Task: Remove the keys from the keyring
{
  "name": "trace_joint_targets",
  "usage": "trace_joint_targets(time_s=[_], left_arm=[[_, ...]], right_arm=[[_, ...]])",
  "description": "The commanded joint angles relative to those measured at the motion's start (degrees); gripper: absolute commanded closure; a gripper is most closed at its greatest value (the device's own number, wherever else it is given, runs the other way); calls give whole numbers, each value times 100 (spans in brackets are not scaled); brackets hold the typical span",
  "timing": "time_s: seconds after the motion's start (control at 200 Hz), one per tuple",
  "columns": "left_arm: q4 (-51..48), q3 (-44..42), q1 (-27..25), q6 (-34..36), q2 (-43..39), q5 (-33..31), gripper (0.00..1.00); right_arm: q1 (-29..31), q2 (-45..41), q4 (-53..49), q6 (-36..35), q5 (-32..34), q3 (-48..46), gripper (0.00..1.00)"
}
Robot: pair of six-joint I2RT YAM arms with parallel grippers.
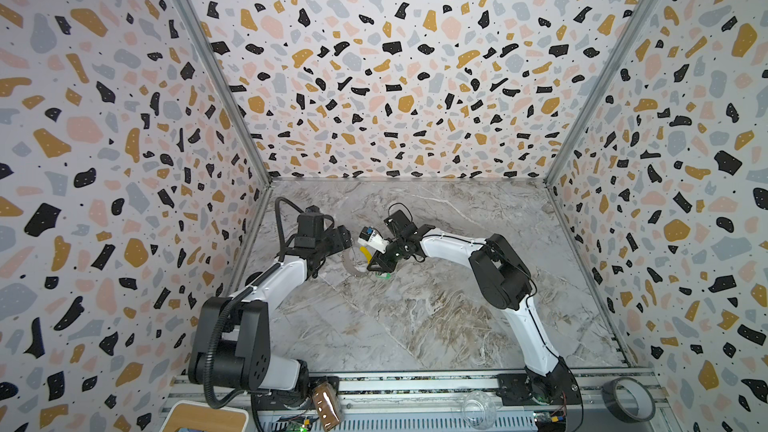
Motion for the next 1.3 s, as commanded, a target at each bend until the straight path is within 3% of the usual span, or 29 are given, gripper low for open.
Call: trace_joint_targets(time_s=[0.0, 0.716, 1.297], left_arm=[[36, -68, 41, 46, -116, -60, 12], [88, -165, 41, 64, -139, -79, 13], [97, -141, 40, 22, -185, -101, 13]], right_arm=[[41, 75, -206, 114, -196, 267, 70], [137, 223, -760, -53, -223, 553, 78], [137, 110, -742, -216, -201, 559, 93]])
